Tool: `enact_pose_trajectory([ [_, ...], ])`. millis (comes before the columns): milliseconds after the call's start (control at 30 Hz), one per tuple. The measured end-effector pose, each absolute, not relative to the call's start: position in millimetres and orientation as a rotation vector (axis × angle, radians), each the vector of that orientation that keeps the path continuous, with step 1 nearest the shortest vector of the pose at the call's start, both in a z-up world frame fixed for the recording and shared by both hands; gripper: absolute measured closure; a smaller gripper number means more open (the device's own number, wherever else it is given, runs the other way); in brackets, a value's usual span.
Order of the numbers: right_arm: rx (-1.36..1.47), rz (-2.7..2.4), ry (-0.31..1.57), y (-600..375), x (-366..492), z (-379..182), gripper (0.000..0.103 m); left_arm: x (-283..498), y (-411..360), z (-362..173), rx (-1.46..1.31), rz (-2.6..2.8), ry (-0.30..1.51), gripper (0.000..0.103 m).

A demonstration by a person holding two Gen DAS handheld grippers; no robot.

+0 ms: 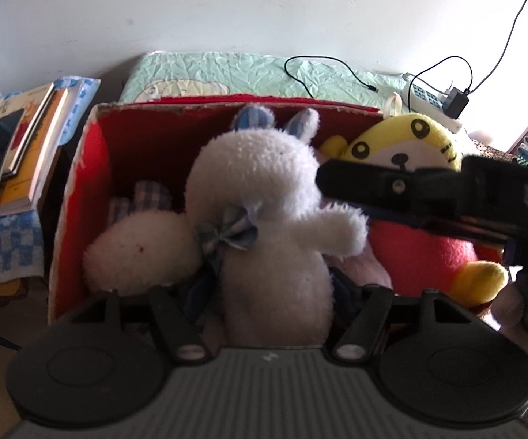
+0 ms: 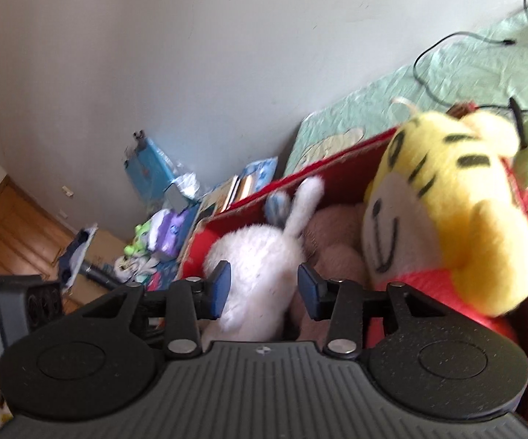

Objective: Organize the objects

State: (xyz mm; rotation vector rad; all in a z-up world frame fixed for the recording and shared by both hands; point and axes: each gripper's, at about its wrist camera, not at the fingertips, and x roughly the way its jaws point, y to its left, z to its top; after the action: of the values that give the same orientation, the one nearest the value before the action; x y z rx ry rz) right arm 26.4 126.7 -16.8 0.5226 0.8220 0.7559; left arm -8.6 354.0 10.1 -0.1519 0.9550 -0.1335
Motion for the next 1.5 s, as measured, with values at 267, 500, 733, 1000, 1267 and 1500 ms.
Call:
enact_pose_trajectory([
  [267,0.418,0.696,0.863,144,34,-22,0.08,-6,349,9,-0.13,-0.094,0.98,0.03],
  [500,0.434,0.704,0.878,137,35,-24,0.08,-3,338,9,-0.083,-0.054,1.002,0.027],
  [733,0.438,0.711,0.878,135,31,-24,0.08,-1,330,6,-0.053,-0.025,1.01,0.023],
  [1000,0.436,0.709,0.876,133,28,-25,0.08,-2,324,1,-0.01,-0.024,0.992,0.016],
  [1267,0.438,0.705,0.877,133,26,-25,0.079,-1,321,0,0.001,-0.012,0.992,0.014],
  [1500,0.435,0.703,0.878,132,25,-26,0.079,0,315,-1,0.04,-0.003,1.004,0.012],
])
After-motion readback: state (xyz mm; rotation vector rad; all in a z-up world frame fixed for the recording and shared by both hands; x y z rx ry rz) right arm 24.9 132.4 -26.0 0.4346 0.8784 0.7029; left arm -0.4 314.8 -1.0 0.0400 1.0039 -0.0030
